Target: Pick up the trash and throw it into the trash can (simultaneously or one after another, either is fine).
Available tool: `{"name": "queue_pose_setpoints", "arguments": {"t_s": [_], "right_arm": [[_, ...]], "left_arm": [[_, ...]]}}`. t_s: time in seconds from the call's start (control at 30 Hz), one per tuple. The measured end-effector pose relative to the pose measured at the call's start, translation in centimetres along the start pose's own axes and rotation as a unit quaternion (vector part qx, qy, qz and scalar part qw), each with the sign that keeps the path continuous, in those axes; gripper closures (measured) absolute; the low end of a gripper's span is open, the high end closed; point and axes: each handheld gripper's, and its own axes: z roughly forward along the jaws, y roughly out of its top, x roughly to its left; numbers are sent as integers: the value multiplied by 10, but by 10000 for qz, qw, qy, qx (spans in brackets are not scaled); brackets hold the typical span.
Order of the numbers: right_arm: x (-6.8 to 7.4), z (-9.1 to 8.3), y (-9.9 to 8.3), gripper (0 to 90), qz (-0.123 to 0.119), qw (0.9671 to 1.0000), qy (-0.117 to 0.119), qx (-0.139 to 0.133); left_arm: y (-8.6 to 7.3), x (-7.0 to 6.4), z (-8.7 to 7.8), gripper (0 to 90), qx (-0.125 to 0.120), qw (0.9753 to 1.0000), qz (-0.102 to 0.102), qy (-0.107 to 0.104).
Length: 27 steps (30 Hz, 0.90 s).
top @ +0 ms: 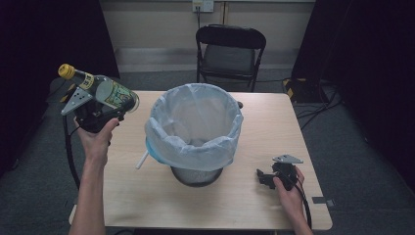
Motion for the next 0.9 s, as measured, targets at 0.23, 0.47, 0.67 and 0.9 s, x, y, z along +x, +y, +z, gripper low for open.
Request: {"name": "queue_pose_setpoints", "arguments": {"t_s": [0.23,0.47,0.67,0.9], "right_arm": [[0,0,0,118,5,10000,0,1],[0,0,0,118,-1,10000,1,-1],[0,0,0,118,0,10000,0,0],[0,0,0,118,4,10000,0,1]], "left_arm": [[19,-6,2,284,-110,9998,173,-40],[34,-14,5,284,-184,9993,304,-138],[47,-20,10,284,-331,9989,182,-266],[65,-29,14,284,-407,9976,232,-519]]}}
